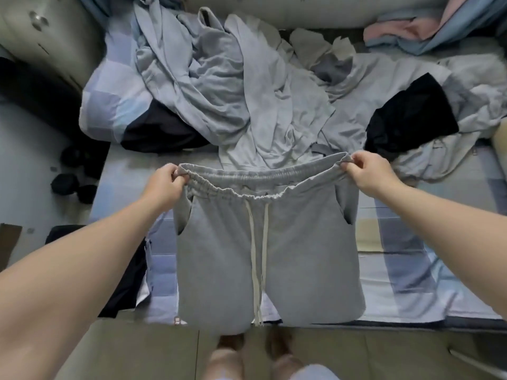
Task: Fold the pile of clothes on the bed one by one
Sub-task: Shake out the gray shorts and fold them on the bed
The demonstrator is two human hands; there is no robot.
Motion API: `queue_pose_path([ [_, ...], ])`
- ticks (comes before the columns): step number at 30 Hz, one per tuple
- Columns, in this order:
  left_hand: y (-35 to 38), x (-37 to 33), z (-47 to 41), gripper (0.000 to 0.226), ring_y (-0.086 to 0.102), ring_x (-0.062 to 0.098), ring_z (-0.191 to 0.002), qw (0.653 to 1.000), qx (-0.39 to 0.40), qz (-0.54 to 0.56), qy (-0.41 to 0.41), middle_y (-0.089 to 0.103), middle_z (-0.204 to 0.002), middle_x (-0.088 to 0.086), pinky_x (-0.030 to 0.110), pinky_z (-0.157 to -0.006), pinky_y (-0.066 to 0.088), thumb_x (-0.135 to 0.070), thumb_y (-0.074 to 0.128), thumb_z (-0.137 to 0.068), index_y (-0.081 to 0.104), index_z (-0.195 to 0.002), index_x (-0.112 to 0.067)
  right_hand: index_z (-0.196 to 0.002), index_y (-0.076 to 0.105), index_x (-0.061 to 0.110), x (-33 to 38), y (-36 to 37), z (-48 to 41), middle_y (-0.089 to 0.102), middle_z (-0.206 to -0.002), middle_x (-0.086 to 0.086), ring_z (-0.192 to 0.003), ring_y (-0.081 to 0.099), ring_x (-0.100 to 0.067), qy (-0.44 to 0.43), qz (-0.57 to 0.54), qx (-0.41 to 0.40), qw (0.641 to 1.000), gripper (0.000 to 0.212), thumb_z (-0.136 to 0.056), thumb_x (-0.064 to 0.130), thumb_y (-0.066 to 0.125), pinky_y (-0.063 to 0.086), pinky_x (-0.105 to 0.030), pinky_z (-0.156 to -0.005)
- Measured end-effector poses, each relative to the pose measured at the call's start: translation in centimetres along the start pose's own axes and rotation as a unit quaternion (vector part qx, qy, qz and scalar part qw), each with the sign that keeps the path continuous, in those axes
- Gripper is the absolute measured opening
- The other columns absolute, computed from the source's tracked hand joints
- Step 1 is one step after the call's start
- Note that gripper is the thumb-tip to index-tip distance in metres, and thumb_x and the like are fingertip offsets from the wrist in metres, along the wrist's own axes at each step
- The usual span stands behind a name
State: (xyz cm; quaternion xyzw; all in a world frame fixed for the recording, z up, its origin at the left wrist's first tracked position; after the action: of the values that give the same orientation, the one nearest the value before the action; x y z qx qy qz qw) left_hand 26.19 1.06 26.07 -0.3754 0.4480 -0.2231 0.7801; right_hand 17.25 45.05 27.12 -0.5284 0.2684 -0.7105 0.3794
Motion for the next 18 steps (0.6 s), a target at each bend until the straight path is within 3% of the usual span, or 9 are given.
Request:
queue_pose_path([
  [6,14.0,8.6,-12.9,0.017,0.052,0.027,-0.085,1.000,-0.001,-0.013,-0.018,0.060,-0.089,0.009,0.035,-0.067,0.032,-0.023,0.055,-0.102,0.060,-0.098,-0.007,-0.069,0.044,0.013,-7.6,17.1,-12.7,0.050,-0.068,-0.004,-0.077,0.051,-0.031,0.054,0.038,-0.003,0.998,0.038,-0.100,0.033,0.058,0.030,-0.037,-0.057],
  [10,22.2,15.0,-21.2,0.020,0.051,0.028,-0.083,1.000,-0.008,-0.025,-0.014,0.056,-0.085,0.009,0.034,-0.068,0.031,-0.022,0.052,-0.103,0.057,-0.095,-0.005,-0.085,0.056,0.009,-12.6,27.9,-19.9,0.059,-0.084,-0.013,-0.087,0.055,-0.036,0.062,0.055,-0.035,0.996,0.030,-0.101,0.035,0.054,0.038,-0.039,-0.070],
  [14,26.8,18.9,-26.9,0.021,0.051,0.029,-0.087,0.997,-0.045,-0.061,-0.012,0.055,-0.088,0.009,0.033,-0.071,0.030,-0.028,0.050,-0.104,0.052,-0.090,-0.012,-0.095,0.060,0.009,-15.1,33.6,-24.7,0.059,-0.096,-0.016,-0.097,0.054,-0.037,0.075,0.047,-0.076,0.993,0.028,-0.103,0.033,0.050,0.034,-0.036,-0.075],
  [18,29.6,20.3,-29.2,0.022,0.057,0.039,-0.104,0.996,-0.061,-0.068,-0.008,0.063,-0.108,0.023,0.040,-0.081,0.038,-0.030,0.048,-0.105,0.054,-0.099,-0.010,-0.100,0.062,0.011,-16.9,36.1,-27.0,0.065,-0.109,-0.019,-0.105,0.057,-0.040,0.090,0.045,-0.082,0.992,0.030,-0.102,0.038,0.049,0.041,-0.041,-0.081],
])
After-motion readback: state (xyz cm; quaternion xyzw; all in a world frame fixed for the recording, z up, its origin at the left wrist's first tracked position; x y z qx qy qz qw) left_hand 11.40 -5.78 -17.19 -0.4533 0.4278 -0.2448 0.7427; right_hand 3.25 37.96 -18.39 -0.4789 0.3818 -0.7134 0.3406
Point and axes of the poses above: each hand's wrist, its own z-axis away from the middle knuckle, its own y-axis out of the palm, x = y × z, the point moved 3 cm from there along -z, towards the middle knuckle
